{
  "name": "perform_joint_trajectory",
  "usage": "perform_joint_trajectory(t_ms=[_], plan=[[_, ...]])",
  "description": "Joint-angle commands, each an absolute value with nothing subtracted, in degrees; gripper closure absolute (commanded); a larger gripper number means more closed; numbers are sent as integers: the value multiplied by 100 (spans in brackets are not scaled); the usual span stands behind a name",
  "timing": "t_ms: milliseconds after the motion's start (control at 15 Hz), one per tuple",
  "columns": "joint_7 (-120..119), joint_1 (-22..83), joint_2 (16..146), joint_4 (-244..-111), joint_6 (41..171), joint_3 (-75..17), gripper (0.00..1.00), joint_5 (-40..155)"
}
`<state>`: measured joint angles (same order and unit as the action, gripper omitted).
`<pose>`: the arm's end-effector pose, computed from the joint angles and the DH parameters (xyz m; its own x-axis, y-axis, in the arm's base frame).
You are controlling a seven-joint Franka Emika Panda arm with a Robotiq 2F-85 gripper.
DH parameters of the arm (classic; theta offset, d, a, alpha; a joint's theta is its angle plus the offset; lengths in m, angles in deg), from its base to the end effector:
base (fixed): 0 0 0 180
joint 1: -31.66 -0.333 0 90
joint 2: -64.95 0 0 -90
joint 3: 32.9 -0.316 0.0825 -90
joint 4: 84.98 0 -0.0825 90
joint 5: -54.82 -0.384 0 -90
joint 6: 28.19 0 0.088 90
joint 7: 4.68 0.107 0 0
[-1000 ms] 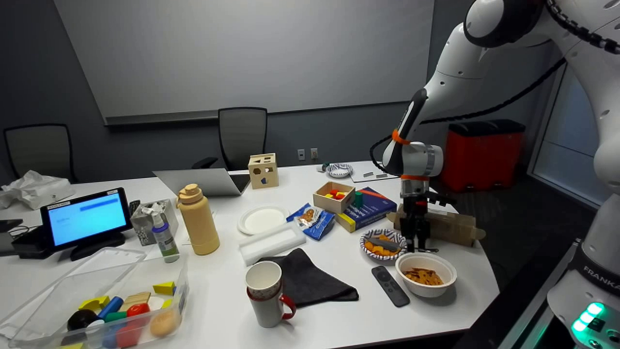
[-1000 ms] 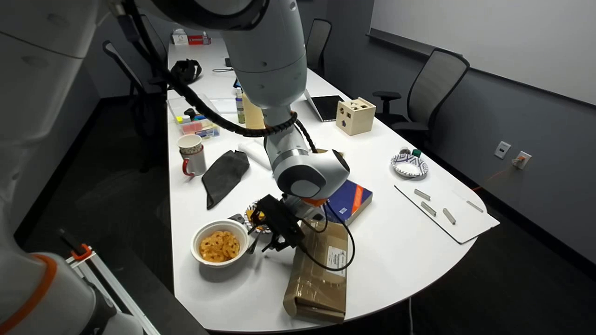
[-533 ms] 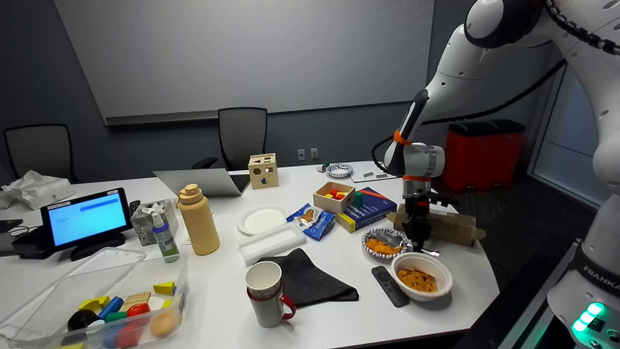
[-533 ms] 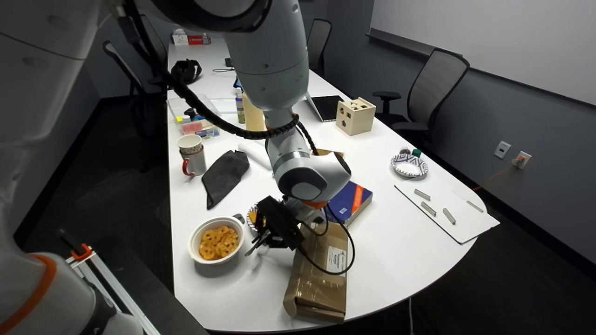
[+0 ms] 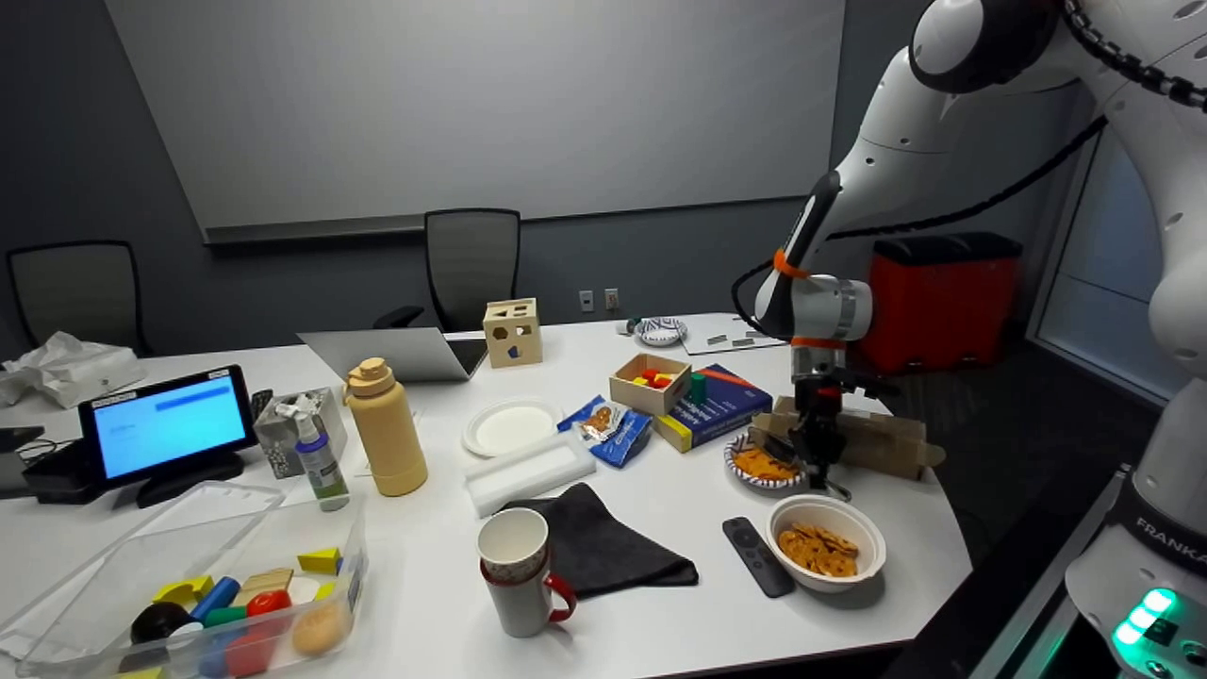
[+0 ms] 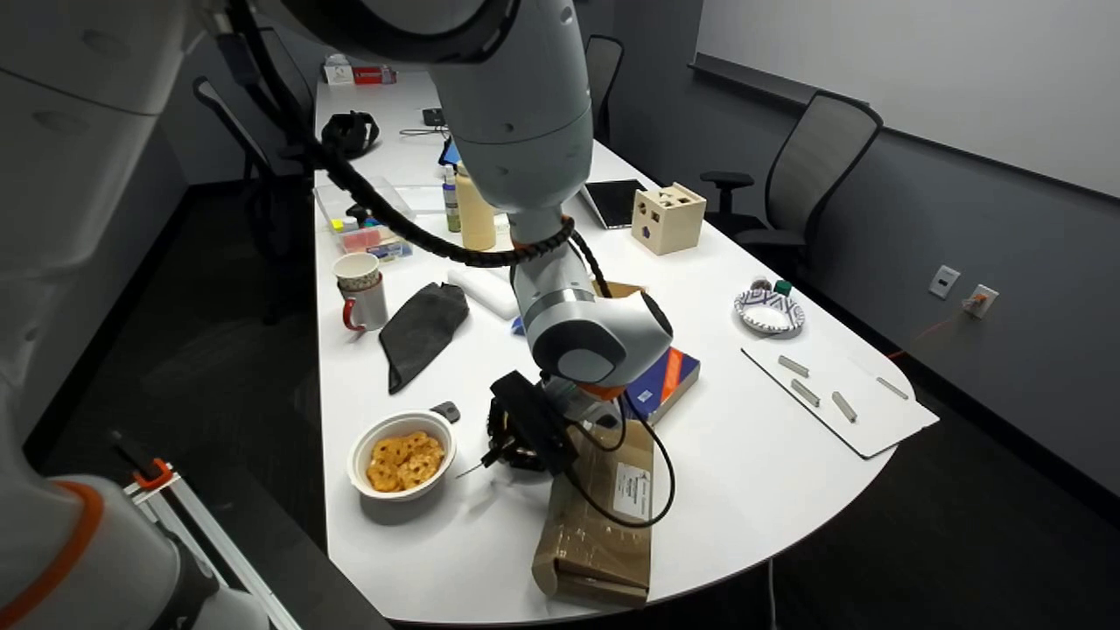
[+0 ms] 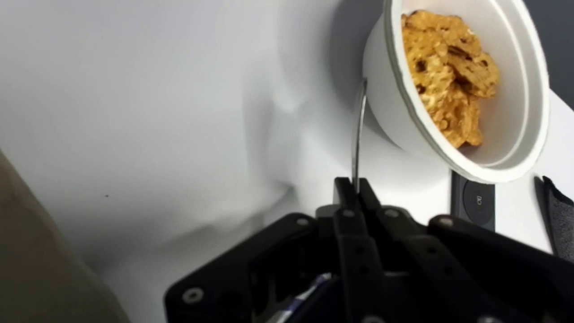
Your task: Pick up the spatula and scoop some chips from the white and purple bowl
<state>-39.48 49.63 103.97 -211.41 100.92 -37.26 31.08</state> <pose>0.4414 -0.0888 0.0394 0.8991 0.1118 -0.4232 -0.1130 -0.8748 -0.4712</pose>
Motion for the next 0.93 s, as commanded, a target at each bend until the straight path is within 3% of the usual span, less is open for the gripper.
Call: perform_joint_trajectory(t_ms=[0,867], plan=[[-3827,5048,10225,-20994,9473,-3777,99,3154],[-2806,4850,10639,-19409,5539,-3407,99,3101]])
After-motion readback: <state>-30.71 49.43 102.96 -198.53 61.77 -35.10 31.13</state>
